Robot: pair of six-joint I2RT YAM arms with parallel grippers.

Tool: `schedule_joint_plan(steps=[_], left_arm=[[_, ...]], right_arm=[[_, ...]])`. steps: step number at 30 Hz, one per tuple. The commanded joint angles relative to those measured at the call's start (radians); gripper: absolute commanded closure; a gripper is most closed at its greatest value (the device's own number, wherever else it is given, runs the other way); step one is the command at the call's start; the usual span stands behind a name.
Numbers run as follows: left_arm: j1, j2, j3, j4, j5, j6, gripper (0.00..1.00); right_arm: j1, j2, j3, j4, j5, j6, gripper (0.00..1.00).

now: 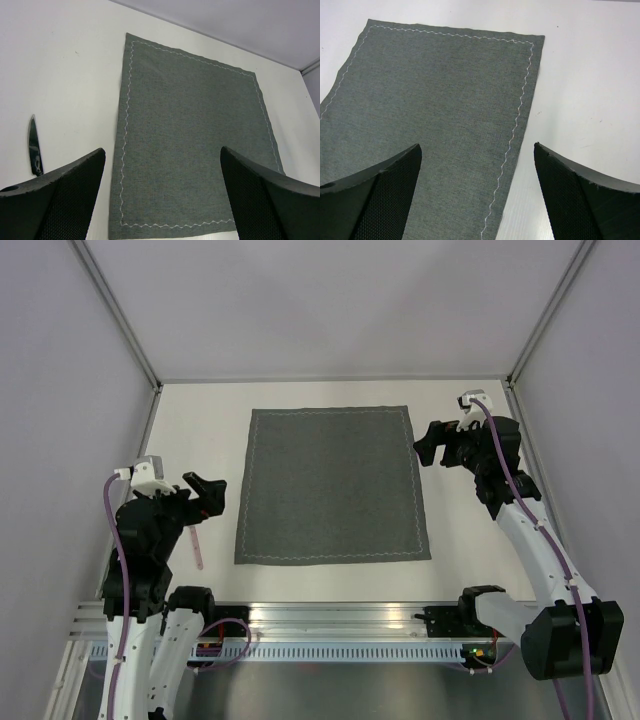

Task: Fold the napkin, place the utensils inside, and roll it up
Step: Fold the napkin

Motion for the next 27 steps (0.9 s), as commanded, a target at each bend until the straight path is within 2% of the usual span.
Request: schedule_joint_plan(steps=[1,9,14,16,19,20,21,23,25,27], left_arm=[[0.005,0.002,0.008,-0.012,0.037,0.044,0.0],[0.005,0.04,0.016,-0.001,0.067,0.051,0.0],[0.004,0.167,0.028,0.045,0.159,-0.027,0.0],[-0.027,0.216,0.022,0.114,0.15,-0.058,0.0],[-0.201,0.297,0.03,0.177,-0.015,-0.084,0.0],[-0.355,0.322,0.053,0.191,-0.088,-0.086,0.0],[-0.437,0.391,0.068,0.21,-0.218,-0.086,0.0],[-0.629,0.466,0.108,0.243,-0.311,-0.083,0.0],[-0.762,0.59,0.145,0.295,-0.399,-0.075,0.0],[-0.832,0.672,0.16,0.354,-0.442,-0.061,0.0]], right_arm=[[0.005,-0.004,0.034,0.018,0.019,-0.007,0.02],[0.005,0.035,0.062,-0.019,0.074,-0.031,0.02],[0.005,0.061,0.083,-0.038,0.169,-0.046,0.02],[0.005,0.058,0.082,-0.036,0.21,-0.048,0.02],[0.006,0.058,0.082,-0.031,0.27,-0.05,0.02],[0.005,0.058,0.083,-0.028,0.281,-0.054,0.02],[0.005,0.065,0.085,-0.028,0.284,-0.057,0.02],[0.005,0.071,0.093,-0.027,0.344,-0.065,0.02],[0.005,0.091,0.099,-0.028,0.385,-0.066,0.02],[0.005,0.113,0.106,-0.028,0.411,-0.069,0.02]])
